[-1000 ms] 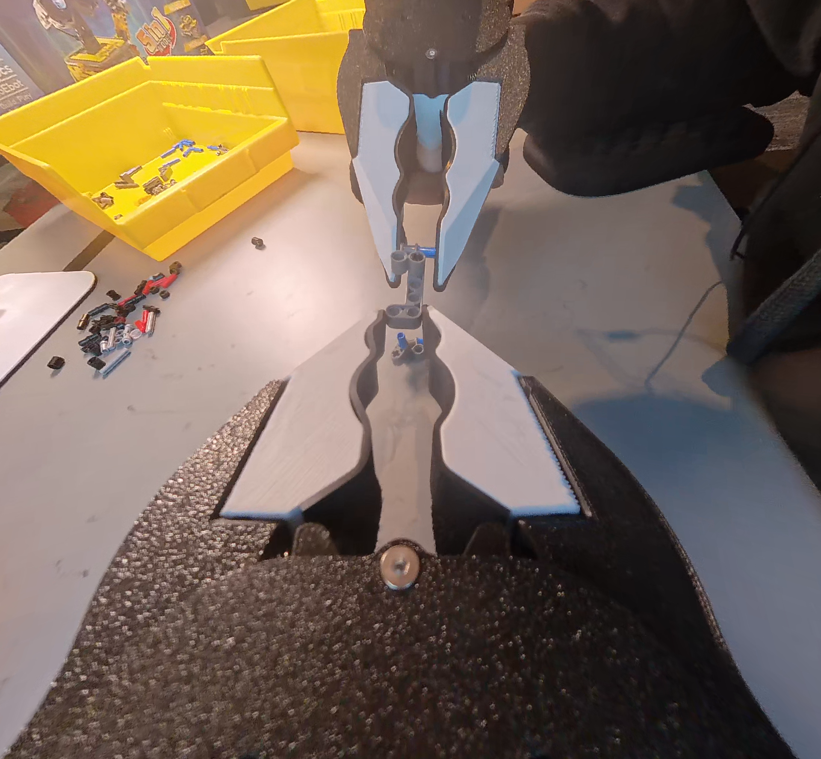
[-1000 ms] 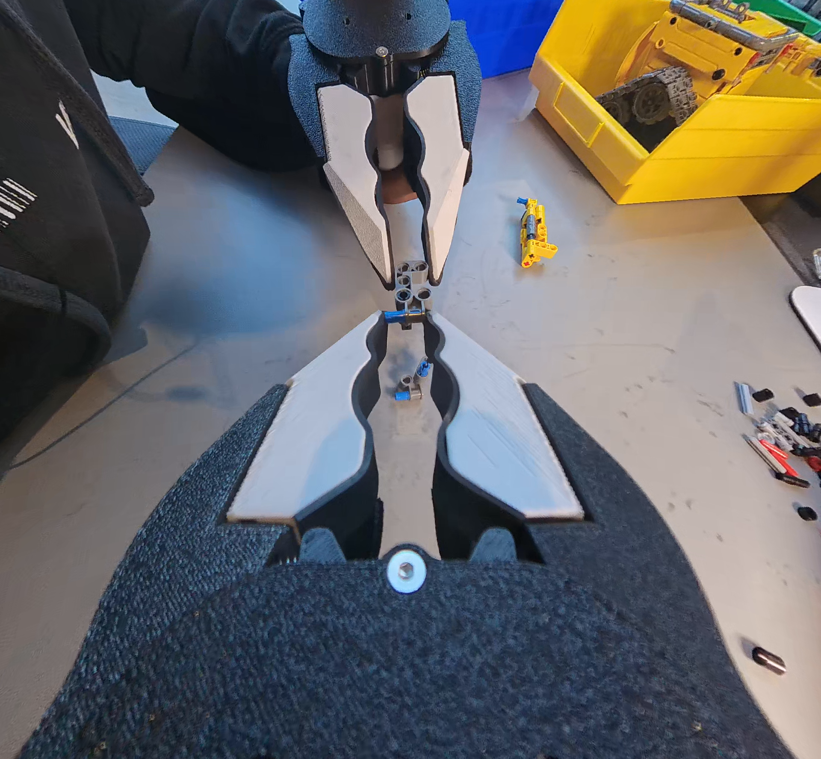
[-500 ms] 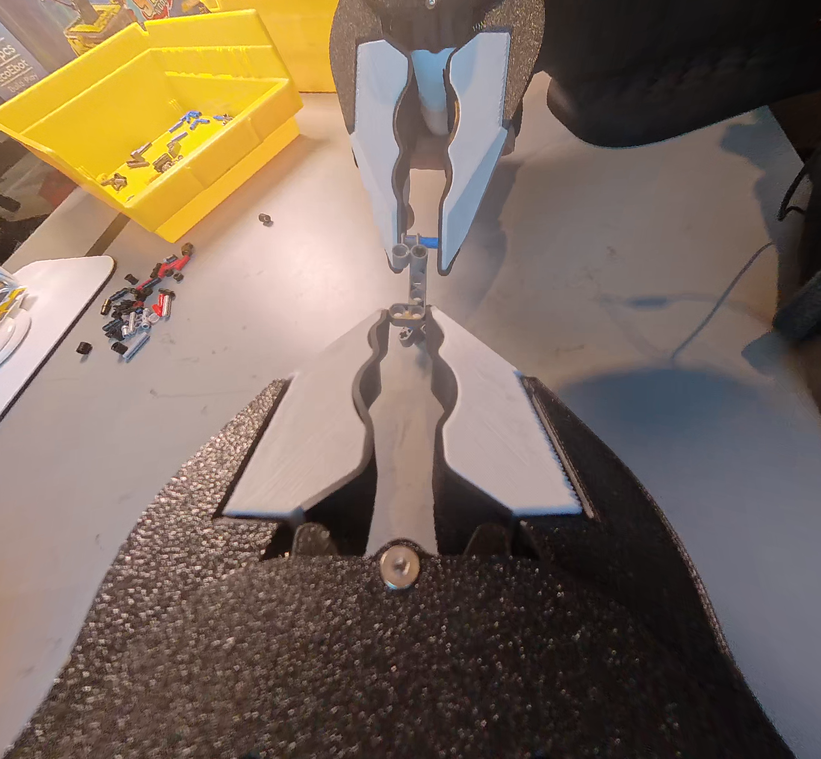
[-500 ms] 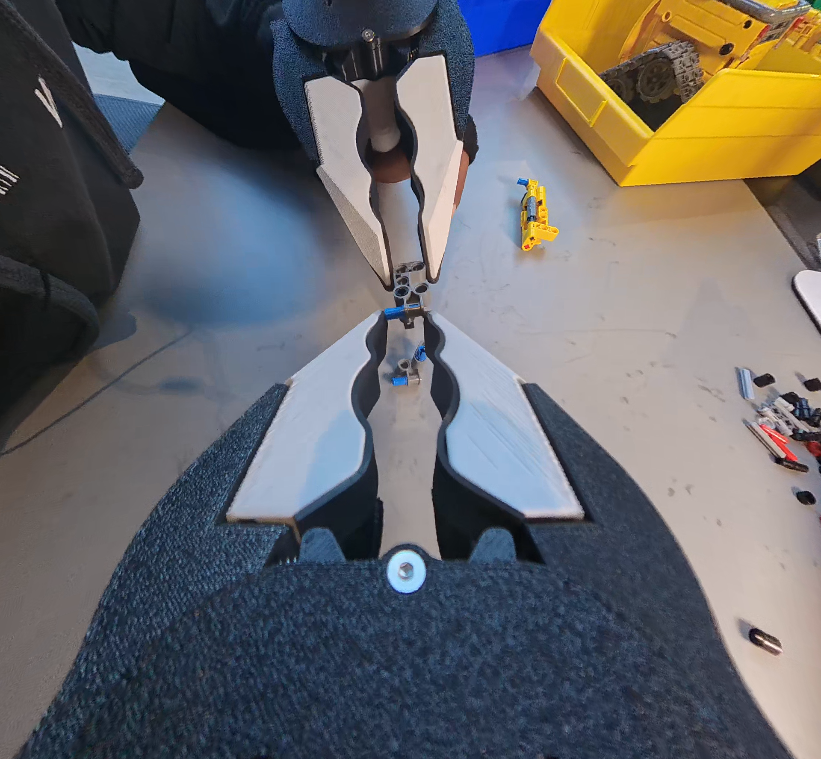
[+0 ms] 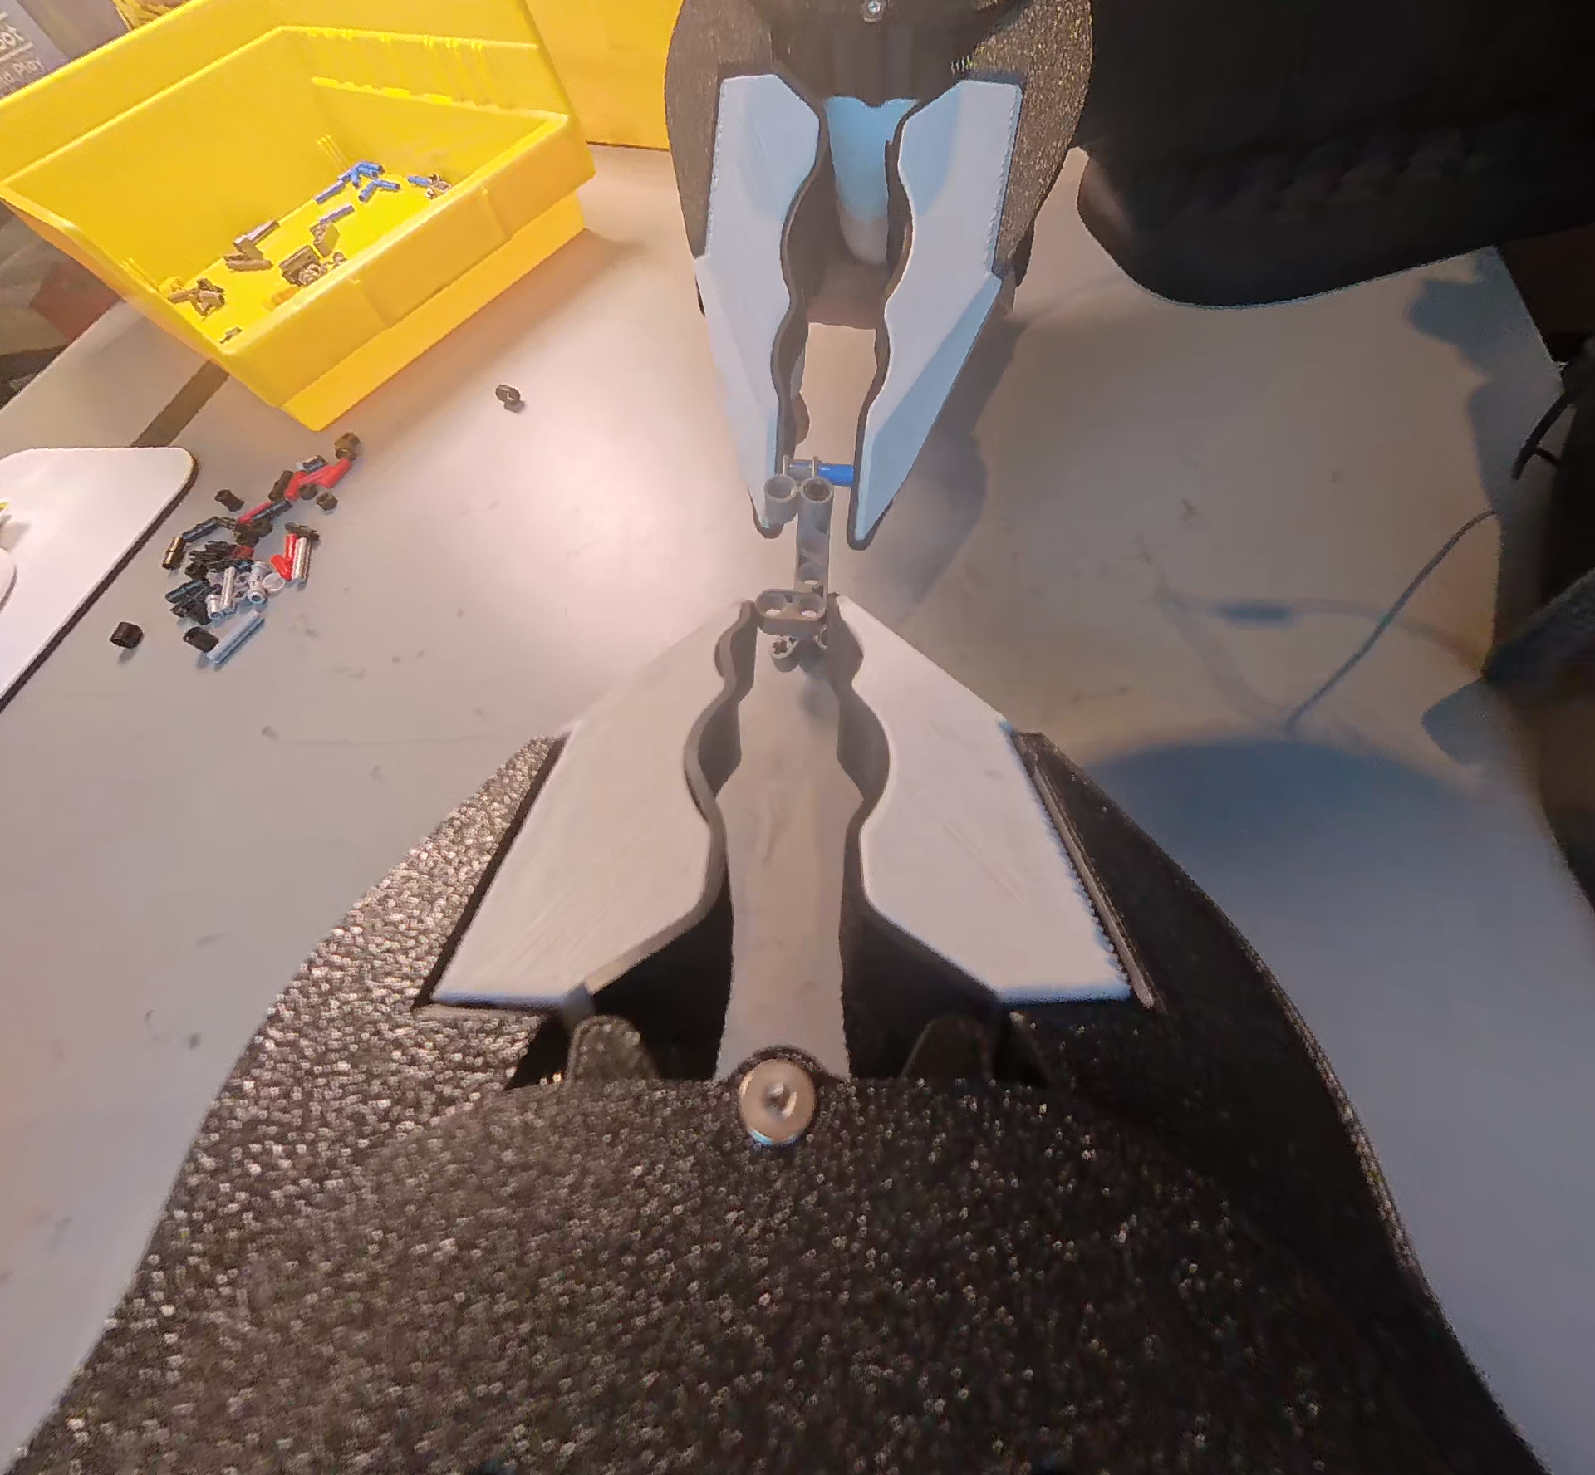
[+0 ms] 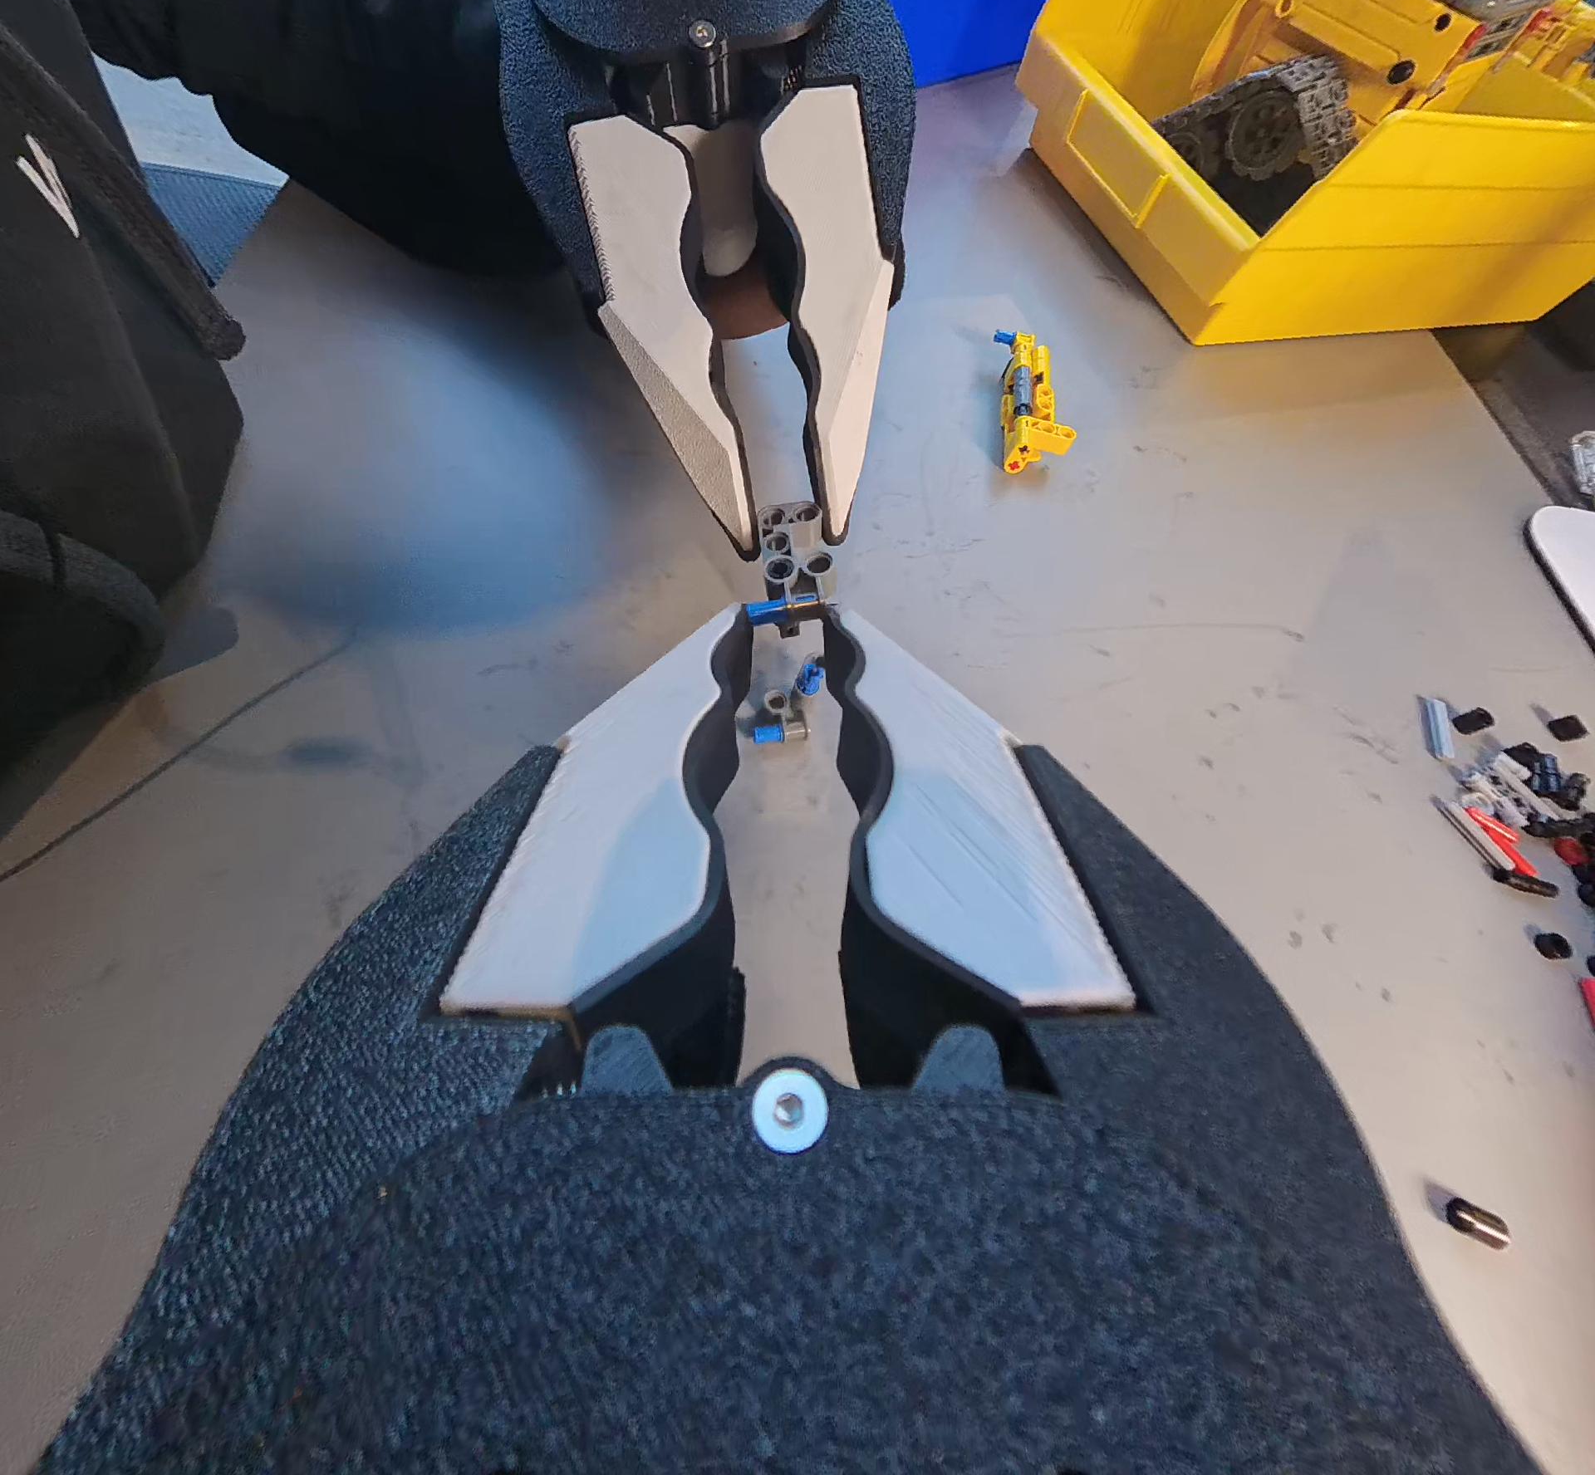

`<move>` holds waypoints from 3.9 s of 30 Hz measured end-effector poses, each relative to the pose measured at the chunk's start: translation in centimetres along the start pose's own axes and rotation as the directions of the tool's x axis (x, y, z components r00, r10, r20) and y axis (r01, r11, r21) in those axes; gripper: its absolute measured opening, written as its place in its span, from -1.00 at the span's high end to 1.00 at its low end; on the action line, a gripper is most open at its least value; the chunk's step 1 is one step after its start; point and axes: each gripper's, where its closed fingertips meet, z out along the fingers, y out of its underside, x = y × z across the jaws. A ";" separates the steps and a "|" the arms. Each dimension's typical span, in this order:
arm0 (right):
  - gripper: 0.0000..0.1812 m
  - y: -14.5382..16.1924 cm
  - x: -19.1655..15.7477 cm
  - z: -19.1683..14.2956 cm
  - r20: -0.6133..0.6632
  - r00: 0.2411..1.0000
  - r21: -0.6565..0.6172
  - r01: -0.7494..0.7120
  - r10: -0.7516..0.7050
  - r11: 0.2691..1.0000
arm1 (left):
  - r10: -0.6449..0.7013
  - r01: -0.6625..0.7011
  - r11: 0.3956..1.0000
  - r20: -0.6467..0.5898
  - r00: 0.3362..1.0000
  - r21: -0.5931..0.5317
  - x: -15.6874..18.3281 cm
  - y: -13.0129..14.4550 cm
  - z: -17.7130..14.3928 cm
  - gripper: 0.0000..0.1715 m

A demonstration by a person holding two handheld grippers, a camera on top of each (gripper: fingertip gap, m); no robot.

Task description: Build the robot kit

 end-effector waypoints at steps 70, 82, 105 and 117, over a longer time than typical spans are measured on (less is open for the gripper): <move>0.82 0.8 -0.2 0.9 0.007 1.000 -0.035 -0.023 0.023 0.999 | 0.012 -0.014 0.999 -0.046 0.999 -0.038 0.6 0.8 -0.2 0.82; 0.81 2.3 -0.5 1.5 0.024 0.999 -0.115 -0.036 0.039 0.993 | 0.001 -0.011 0.988 -0.062 0.998 -0.153 0.8 2.9 0.7 0.83; 0.76 3.0 -1.1 2.6 0.080 0.995 -0.183 -0.041 0.057 0.982 | -0.030 0.015 0.988 -0.101 0.994 -0.152 1.2 2.9 0.5 0.83; 0.80 1.9 -0.9 1.4 0.074 0.997 -0.116 -0.028 0.036 0.993 | -0.042 0.023 0.985 -0.108 0.993 -0.168 1.4 3.1 0.7 0.83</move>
